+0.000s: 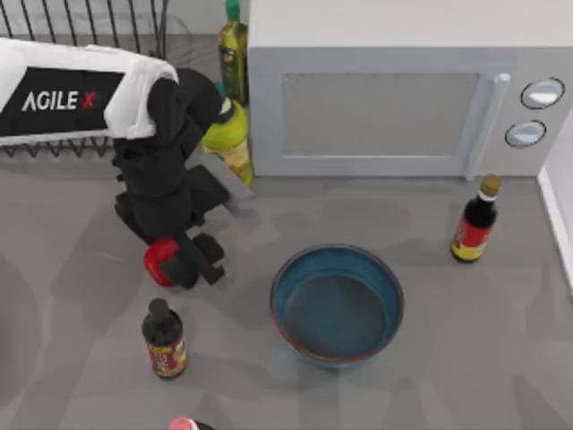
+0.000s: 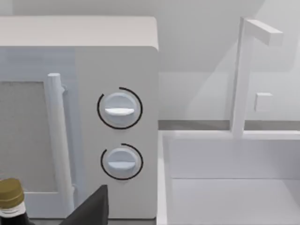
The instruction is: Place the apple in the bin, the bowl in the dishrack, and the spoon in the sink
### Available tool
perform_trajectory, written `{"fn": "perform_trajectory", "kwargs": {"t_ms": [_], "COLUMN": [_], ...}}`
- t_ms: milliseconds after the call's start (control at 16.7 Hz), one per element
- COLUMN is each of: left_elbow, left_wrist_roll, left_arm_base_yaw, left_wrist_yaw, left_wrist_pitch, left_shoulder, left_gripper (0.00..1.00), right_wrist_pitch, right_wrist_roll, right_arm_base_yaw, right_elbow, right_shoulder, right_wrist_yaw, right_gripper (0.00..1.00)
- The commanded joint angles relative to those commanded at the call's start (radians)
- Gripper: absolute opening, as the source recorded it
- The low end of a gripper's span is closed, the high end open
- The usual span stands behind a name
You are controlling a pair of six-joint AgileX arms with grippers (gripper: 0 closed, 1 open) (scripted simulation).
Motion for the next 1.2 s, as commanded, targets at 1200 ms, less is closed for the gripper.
{"fn": "perform_trajectory", "kwargs": {"t_ms": [1200], "left_elbow": [0.130], "left_wrist_roll": [0.001], "left_arm_base_yaw": [-0.025], "left_wrist_yaw": [-0.006], "left_wrist_pitch": [-0.237], "left_shoulder": [-0.071], "left_gripper": [0.00], "right_wrist_pitch": [0.000], "right_wrist_roll": [0.000], "right_arm_base_yaw": [0.000], "right_elbow": [0.000], "right_shoulder": [0.000], "right_wrist_yaw": [0.000], "right_gripper": [1.00]}}
